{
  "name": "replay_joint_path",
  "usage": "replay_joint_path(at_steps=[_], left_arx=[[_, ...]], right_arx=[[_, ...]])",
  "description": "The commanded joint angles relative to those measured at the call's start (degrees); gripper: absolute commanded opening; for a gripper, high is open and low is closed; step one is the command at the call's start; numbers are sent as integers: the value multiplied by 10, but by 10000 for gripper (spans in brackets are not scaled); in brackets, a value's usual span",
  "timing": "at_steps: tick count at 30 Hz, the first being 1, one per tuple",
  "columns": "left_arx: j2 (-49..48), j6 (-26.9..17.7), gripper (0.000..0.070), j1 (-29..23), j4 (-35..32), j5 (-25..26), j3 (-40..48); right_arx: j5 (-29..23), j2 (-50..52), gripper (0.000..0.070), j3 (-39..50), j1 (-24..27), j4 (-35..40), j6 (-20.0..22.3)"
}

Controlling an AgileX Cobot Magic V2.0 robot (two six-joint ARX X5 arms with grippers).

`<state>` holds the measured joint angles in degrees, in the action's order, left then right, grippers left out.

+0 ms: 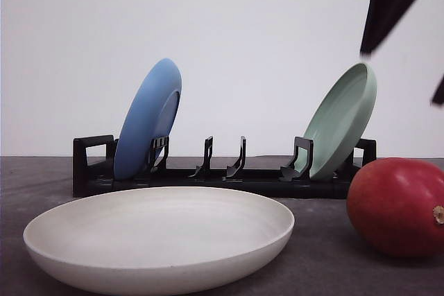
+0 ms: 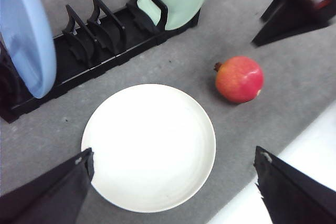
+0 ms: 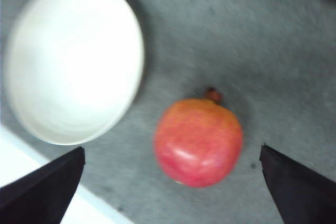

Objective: Place pomegranate in white plate

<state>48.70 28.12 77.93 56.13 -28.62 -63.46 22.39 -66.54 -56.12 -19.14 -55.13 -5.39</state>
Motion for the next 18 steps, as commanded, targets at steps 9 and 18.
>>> replay_joint_path(at_steps=[9, 18], left_arx=[[-92, 13, 593, 9, 32, 2, -5], [-124, 29, 593, 9, 60, 1, -5]], right_arx=[[-10, -160, 700, -9, -17, 0, 0], [-18, -245, 700, -9, -34, 22, 3]])
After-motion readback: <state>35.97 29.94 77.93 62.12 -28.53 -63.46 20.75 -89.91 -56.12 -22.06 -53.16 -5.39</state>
